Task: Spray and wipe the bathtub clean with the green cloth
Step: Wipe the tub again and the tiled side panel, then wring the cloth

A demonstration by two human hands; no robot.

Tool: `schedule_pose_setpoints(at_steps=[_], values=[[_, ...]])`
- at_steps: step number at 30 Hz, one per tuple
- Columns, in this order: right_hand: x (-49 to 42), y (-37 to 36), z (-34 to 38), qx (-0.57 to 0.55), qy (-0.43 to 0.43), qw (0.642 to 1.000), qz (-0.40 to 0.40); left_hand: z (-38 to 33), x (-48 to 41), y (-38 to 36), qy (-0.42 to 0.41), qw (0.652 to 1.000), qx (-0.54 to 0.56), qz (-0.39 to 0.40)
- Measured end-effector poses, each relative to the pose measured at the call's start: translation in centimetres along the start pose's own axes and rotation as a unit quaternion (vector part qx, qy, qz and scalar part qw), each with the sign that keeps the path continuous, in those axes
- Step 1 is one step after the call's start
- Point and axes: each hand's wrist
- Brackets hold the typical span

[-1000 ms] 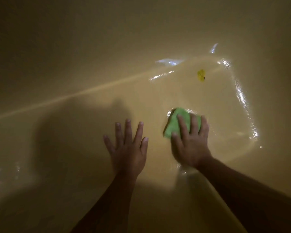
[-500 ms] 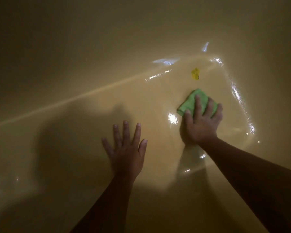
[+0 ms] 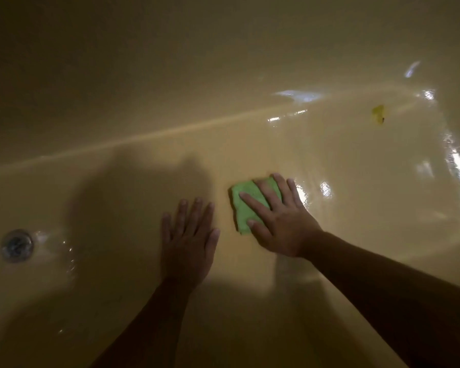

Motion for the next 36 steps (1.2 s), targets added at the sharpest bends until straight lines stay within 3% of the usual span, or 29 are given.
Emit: schedule_pose_setpoints(at_steps=[5,9,12,16,20,25,29,32,36], values=[[-11.1,2.3,2.1,0.007,-0.046,0.998,-0.034,2.3,-0.9,-0.7,0.06,0.998,0.007,-0.006],[-10.3,0.4,4.4,-0.005,-0.069,0.996,-0.048,3.5,-0.5,-1.0,0.048,0.999,0.02,-0.009],[-3.7,-3.4,7.0,-0.014,0.004,0.999,-0.031,4.6,2.1,-1.1,0.1,0.994,0.03,0.021],[4.2,-6.4,10.3,0.007,0.091,0.993,0.079,7.0,6.2,-1.3,0.106,0.992,0.039,0.048],[2.0,-5.3,9.9,0.001,0.138,0.984,0.111,8.1,5.8,-1.0,0.097,0.993,0.033,0.065],[-10.9,-3.2,8.2,0.027,0.074,0.997,-0.016,9.1,4.2,-1.5,0.092,0.995,0.023,0.037],[-16.8,-1.3,9.0,0.03,0.0,0.998,-0.062,10.9,2.4,-2.1,0.097,0.995,0.016,0.032],[-13.7,-3.5,10.8,0.024,-0.006,0.997,-0.073,11.4,2.0,-2.1,0.097,0.994,0.022,0.034],[-3.9,-7.7,13.5,-0.001,0.046,0.999,0.009,11.8,4.4,-2.1,0.104,0.992,0.036,0.061]])
Point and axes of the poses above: each hand's wrist, its own x-axis away from the middle knuckle, its own y-axis out of the back of the hand, z = x × y, and after that the axes turned 12 degrees about -x, right-handed
